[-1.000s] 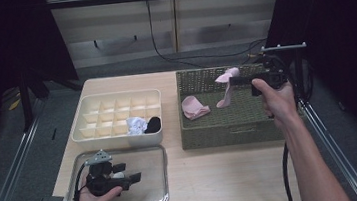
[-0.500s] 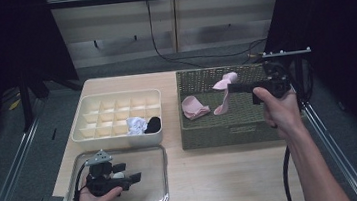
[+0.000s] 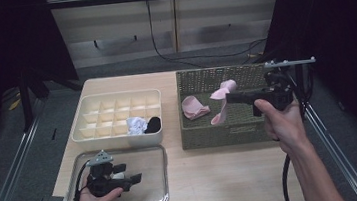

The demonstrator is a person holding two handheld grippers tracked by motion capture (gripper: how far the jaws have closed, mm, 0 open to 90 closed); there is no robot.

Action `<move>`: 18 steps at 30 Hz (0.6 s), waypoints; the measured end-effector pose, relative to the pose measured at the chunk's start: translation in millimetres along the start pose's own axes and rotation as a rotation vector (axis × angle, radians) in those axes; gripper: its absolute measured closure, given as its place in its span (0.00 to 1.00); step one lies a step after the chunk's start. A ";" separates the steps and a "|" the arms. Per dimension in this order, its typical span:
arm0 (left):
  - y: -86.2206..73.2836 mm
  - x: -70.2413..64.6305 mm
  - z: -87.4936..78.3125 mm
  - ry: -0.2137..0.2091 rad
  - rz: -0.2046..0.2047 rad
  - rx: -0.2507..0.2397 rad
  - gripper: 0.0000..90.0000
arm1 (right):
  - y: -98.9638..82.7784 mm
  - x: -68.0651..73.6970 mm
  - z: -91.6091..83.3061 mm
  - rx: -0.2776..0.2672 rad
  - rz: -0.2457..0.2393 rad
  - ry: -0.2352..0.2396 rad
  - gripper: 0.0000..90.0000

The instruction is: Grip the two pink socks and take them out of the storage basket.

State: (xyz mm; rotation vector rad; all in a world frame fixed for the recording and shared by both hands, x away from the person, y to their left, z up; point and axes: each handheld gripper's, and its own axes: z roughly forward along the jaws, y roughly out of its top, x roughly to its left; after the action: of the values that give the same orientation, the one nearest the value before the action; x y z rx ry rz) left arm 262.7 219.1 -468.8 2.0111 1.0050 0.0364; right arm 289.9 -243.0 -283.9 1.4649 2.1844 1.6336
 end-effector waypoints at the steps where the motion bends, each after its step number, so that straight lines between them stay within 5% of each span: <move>1: -0.1 -0.2 0.1 0.000 0.001 0.001 0.23 | -1.6 2.2 -0.3 0.004 -0.007 0.006 0.98; 18: 0.8 -0.3 1.3 0.016 -0.016 0.000 0.31 | -49.0 16.0 3.9 0.041 -0.019 0.024 0.98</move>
State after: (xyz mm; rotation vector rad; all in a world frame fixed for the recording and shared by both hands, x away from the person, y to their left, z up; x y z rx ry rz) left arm 263.6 217.8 -468.9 2.0059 1.0308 0.0440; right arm 251.6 -229.0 -315.7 1.4372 2.2500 1.6191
